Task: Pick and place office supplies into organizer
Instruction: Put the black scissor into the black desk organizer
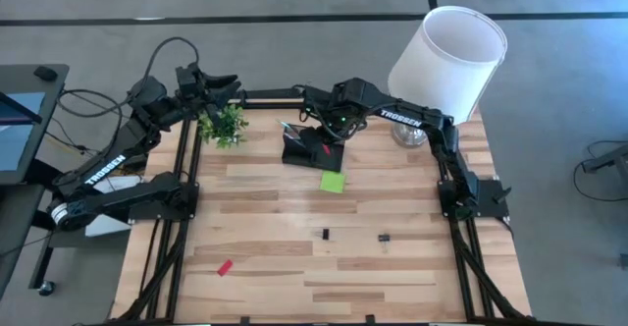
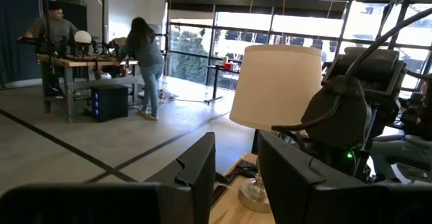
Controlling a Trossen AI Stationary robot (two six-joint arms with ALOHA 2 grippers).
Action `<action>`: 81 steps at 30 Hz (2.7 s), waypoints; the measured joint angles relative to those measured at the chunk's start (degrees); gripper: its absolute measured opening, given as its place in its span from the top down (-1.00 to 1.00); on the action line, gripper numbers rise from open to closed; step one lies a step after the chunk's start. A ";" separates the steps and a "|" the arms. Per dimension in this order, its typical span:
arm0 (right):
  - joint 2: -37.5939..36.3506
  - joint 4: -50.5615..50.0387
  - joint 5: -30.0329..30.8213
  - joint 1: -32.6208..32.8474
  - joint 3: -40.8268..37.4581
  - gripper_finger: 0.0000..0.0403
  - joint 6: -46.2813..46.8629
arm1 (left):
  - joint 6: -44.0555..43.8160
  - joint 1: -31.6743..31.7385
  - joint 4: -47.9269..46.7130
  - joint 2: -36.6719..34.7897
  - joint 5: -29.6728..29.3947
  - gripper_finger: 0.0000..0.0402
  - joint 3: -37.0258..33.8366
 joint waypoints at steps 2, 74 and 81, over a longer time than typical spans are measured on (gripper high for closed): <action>0.41 1.21 0.07 -0.06 0.08 0.86 1.00 | 0.00 0.00 -0.02 0.04 0.00 0.46 0.00; 3.82 2.71 -5.28 0.55 2.10 0.87 1.81 | 1.83 -0.02 -0.09 0.04 -0.50 0.46 -0.07; 3.82 3.19 -8.10 -0.71 2.10 0.87 3.77 | 1.66 -0.01 -0.09 0.04 -0.52 0.46 -0.07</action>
